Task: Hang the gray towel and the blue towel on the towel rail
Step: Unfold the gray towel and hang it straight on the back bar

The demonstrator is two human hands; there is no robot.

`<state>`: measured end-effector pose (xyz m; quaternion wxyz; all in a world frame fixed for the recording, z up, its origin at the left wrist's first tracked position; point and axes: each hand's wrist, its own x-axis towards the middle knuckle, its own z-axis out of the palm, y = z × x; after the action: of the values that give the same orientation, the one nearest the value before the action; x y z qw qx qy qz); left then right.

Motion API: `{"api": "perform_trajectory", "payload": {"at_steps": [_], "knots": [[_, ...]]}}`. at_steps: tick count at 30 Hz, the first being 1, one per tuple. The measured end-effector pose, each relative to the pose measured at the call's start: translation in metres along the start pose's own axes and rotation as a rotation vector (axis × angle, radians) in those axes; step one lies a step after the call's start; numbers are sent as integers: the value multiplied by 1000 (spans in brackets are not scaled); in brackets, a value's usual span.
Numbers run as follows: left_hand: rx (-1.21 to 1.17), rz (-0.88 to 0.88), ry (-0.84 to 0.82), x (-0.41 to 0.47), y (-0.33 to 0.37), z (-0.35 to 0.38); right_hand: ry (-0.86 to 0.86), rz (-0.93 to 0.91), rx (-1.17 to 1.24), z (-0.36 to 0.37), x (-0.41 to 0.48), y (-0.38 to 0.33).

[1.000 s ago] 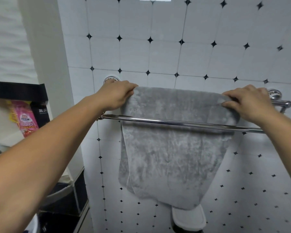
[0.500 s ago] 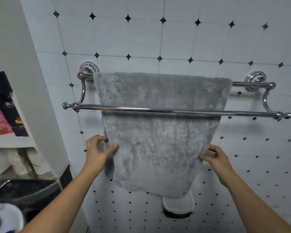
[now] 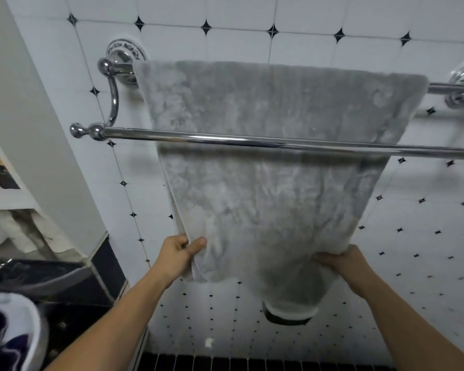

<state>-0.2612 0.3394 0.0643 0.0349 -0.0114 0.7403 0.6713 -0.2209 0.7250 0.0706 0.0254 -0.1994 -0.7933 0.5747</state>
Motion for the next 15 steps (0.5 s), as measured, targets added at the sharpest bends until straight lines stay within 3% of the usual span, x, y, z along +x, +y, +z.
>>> {"api": "perform_trajectory", "payload": {"at_steps": [3,6,10,13,15], "knots": [[60,12,1,7,-4,14,141,-59,56,-30,4,-1],[57,10,3,10,-8,32,150,-99,100,-33,4,-5],[-170,-24,-42,4,-13,28,73,-78,3,-26,2,8],[-102,16,-158,0,-15,22,-43,-72,-117,-12,1,18],[-71,29,-119,2,-13,24,-86,-73,-200,-1,1,21]]}}
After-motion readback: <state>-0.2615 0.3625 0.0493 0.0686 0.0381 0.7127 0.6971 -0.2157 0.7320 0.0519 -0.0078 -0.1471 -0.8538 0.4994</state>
